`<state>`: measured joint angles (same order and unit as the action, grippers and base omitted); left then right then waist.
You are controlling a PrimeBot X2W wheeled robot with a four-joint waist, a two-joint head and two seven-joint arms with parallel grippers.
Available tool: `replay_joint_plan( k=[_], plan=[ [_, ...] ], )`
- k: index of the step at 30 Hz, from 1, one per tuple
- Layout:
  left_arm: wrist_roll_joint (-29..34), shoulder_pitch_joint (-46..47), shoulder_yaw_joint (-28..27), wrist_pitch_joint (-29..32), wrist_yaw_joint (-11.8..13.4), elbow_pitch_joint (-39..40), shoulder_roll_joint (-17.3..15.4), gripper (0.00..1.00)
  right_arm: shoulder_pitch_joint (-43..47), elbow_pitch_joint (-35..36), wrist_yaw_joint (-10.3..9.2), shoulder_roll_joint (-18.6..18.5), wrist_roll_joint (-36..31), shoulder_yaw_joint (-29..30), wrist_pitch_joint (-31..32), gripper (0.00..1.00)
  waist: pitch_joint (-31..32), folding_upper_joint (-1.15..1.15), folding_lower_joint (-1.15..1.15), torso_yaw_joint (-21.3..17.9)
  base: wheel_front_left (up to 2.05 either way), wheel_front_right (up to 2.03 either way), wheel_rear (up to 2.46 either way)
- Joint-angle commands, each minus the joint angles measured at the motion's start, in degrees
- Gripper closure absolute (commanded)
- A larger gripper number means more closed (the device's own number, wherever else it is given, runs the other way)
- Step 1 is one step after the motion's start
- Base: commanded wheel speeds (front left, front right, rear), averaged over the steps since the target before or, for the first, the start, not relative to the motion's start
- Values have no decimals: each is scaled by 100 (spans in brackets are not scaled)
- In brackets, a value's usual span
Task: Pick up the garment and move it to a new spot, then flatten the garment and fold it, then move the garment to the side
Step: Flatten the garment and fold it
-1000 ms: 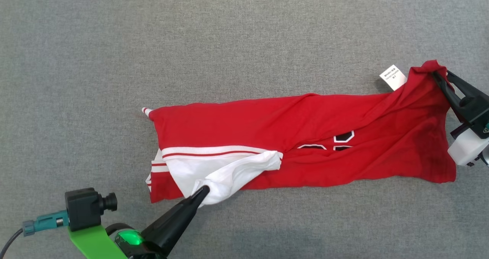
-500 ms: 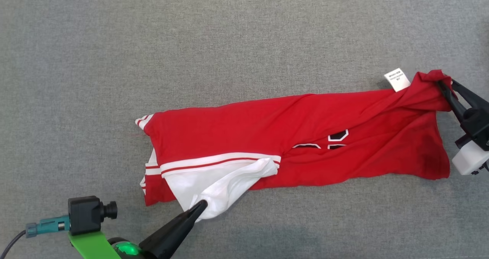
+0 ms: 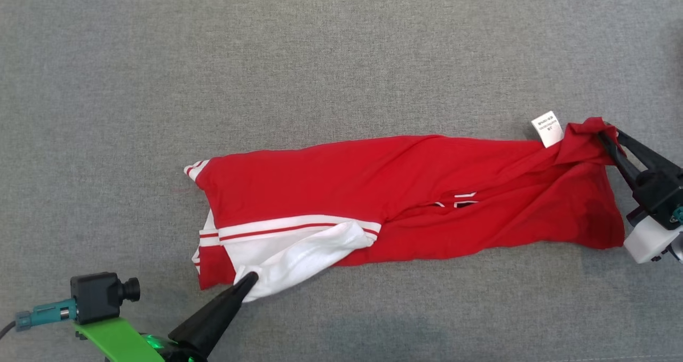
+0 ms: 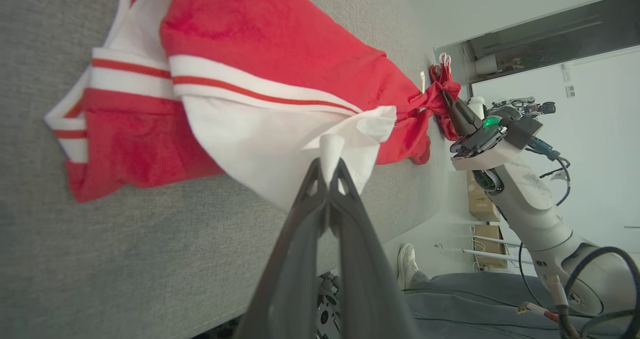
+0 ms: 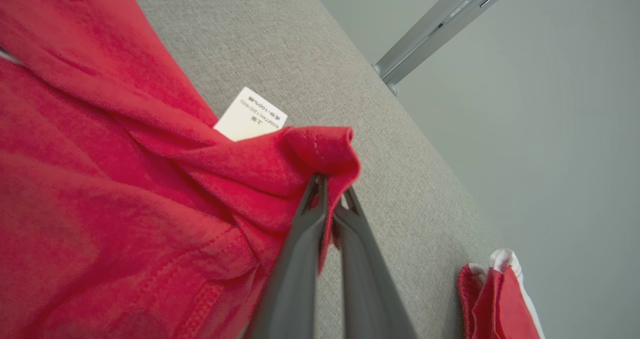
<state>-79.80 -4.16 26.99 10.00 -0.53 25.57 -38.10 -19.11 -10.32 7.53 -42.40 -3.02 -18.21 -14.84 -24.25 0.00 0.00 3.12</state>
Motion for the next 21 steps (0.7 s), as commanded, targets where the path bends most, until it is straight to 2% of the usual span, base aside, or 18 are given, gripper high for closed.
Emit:
replay_joint_plan(
  k=[1,10,14,16,17,21],
  plan=[
    [32,43,-57,-50,-3,-44,-1,100,90,40,-9,-8,68,-15,-38,100,8,0,0,-12,0,0,0],
    [390,912,-118,15,-7,-401,118,100,68,103,-9,44,97,-136,-36,100,-19,0,0,-73,0,0,0],
    [500,1260,-64,143,130,-731,193,100,17,177,-8,73,94,-226,-37,100,-28,0,0,-146,0,0,0],
    [603,1370,-32,178,272,-942,207,52,4,239,-9,75,82,-263,-37,100,-37,0,0,-191,0,0,0],
    [673,1411,-15,184,332,-1038,201,1,10,276,-8,62,62,-290,-36,100,-44,0,0,-217,0,0,0],
    [712,1454,20,231,483,-1247,215,0,108,368,-9,-26,-19,-427,-34,100,-68,0,0,-271,0,0,0]
  ],
)
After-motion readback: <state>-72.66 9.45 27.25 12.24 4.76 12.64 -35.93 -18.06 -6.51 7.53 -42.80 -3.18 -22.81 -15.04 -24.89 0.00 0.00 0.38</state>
